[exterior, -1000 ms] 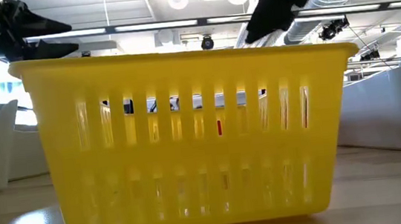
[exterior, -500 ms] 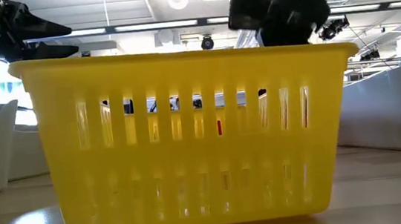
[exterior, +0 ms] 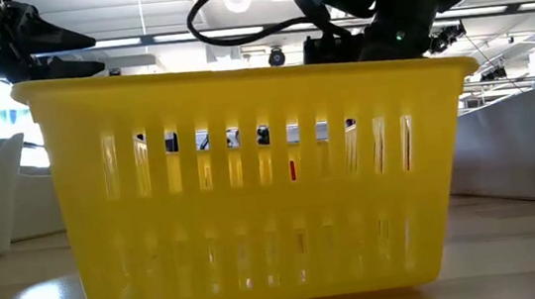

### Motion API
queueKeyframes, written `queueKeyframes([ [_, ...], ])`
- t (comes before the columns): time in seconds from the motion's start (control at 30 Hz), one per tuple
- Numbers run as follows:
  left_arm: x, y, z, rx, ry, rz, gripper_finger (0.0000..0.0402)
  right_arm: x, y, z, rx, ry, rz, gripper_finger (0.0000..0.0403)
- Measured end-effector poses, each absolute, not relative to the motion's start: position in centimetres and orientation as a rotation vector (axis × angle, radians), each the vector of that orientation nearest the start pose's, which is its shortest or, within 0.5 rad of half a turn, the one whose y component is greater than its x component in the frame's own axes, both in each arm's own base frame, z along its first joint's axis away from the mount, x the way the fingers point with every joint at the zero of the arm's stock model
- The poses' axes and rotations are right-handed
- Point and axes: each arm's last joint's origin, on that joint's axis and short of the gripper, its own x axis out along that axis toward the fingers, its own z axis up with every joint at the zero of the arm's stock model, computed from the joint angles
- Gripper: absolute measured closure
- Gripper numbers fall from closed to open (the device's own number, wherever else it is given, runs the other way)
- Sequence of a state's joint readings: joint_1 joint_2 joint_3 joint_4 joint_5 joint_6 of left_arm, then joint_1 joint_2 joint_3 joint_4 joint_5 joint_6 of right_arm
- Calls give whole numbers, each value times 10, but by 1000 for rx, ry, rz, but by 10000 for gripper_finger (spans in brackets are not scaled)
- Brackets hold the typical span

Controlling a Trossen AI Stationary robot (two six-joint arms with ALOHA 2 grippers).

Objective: Stack baskets on shelf by color
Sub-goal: Put the bottom red bin on the shelf

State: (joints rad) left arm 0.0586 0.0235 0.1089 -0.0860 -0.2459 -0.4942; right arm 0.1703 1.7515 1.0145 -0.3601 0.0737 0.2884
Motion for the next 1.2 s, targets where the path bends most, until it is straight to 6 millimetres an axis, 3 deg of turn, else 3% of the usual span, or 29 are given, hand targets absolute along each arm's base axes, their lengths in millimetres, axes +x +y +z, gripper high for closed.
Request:
queueKeyframes([
  [0.13, 90, 12, 190, -490, -75, 298, 234, 329, 55, 159, 143, 1089, -44, 393],
  [0.43, 90, 12, 189, -489, -64, 301, 234, 325, 56, 175, 238, 1045, -56, 399],
  [0.8, 90, 12, 188, -487, -52, 304, 234, 305, 53, 231, 251, 862, -82, 403],
  [1.2, 90, 12, 188, -453, -44, 309, 234, 277, 31, 285, -28, 647, -185, 403],
])
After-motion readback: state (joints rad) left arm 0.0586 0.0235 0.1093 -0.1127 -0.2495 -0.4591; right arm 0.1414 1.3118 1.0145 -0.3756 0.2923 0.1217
